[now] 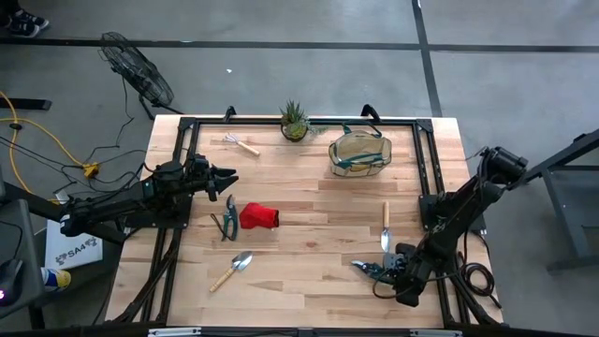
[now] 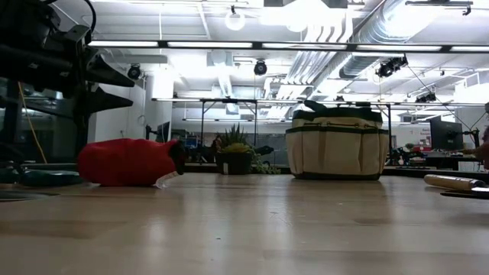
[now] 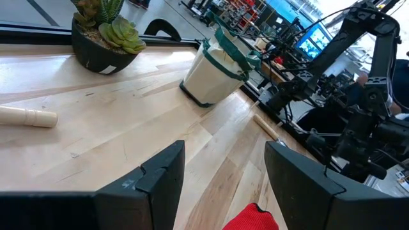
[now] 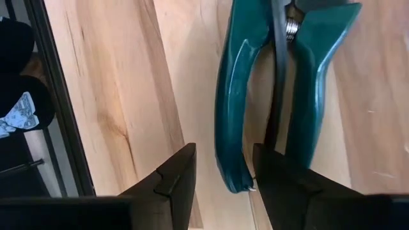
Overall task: Pick & Place Garden tools in Gardening bag
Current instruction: Put the right green shear scissors into the light brown gardening bag
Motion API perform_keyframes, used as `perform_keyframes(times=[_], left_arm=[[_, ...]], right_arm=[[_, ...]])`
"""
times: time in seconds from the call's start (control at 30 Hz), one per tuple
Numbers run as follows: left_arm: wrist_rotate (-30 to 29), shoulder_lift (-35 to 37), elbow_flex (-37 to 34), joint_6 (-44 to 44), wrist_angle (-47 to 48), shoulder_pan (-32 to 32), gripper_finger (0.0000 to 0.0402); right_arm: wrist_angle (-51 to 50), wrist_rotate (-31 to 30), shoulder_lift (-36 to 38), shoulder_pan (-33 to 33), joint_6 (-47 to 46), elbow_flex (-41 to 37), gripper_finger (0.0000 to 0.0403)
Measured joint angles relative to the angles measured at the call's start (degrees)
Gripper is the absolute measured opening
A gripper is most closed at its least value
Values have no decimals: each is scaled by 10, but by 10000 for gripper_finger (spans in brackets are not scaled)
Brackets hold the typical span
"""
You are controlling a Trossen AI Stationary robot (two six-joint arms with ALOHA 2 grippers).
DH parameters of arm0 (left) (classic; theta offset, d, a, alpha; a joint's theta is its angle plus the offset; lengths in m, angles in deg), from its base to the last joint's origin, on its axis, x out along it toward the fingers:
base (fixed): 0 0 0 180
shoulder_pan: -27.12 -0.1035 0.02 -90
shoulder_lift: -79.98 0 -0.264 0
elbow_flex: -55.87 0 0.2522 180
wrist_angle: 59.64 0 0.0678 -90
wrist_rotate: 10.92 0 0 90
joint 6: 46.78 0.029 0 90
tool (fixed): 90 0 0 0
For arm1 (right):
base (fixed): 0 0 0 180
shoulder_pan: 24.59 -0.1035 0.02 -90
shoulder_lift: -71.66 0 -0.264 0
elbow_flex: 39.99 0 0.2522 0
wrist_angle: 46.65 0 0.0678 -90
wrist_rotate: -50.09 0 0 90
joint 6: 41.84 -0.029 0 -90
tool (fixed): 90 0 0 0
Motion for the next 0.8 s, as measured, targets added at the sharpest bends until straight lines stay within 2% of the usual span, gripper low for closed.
perform_keyframes(times=[0.3, 0.67, 0.8], left_arm=[[0, 0, 0, 0, 0, 0, 212], [0, 0, 0, 0, 0, 0, 212], [0, 0, 0, 0, 0, 0, 212]], right_arm=[[12, 4, -21, 0, -10, 1, 122], [10, 0, -22, 0, -12, 1, 53], [13, 4, -22, 1, -16, 1, 45]])
